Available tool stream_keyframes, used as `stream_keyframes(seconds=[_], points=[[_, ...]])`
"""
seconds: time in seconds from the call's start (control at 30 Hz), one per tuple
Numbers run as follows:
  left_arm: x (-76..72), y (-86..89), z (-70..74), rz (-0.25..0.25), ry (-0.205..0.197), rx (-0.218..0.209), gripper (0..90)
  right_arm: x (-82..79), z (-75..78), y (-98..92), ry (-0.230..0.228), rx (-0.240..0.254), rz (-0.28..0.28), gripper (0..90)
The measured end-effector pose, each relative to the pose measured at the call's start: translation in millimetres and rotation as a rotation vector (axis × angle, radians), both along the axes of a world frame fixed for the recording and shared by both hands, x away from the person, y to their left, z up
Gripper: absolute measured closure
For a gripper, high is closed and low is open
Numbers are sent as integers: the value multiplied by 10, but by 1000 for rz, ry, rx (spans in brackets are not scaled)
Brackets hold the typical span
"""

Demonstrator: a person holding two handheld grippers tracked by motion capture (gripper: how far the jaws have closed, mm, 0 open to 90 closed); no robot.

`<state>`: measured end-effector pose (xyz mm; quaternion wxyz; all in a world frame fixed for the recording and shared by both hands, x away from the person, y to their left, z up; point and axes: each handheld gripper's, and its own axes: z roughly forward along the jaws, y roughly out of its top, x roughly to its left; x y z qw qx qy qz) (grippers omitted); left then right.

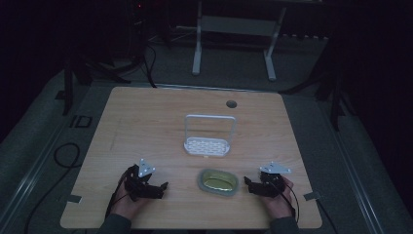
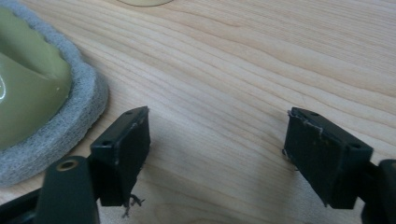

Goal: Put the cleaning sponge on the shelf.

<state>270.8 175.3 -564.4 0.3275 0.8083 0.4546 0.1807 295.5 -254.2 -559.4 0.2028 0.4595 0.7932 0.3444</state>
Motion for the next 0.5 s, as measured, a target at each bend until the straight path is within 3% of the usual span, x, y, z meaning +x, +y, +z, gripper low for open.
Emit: stream_keyframes(seconds=[0.37, 0.4, 0.5], points=[[0, 0, -1, 0, -1, 0, 28, -82, 149, -46, -36, 1, -16, 422], [0, 0, 0, 0, 0, 0, 29, -112, 209, -43, -20, 5, -1, 480], [0, 0, -1, 0, -1, -1, 29, -156, 288, -44, -24, -3, 29, 487]])
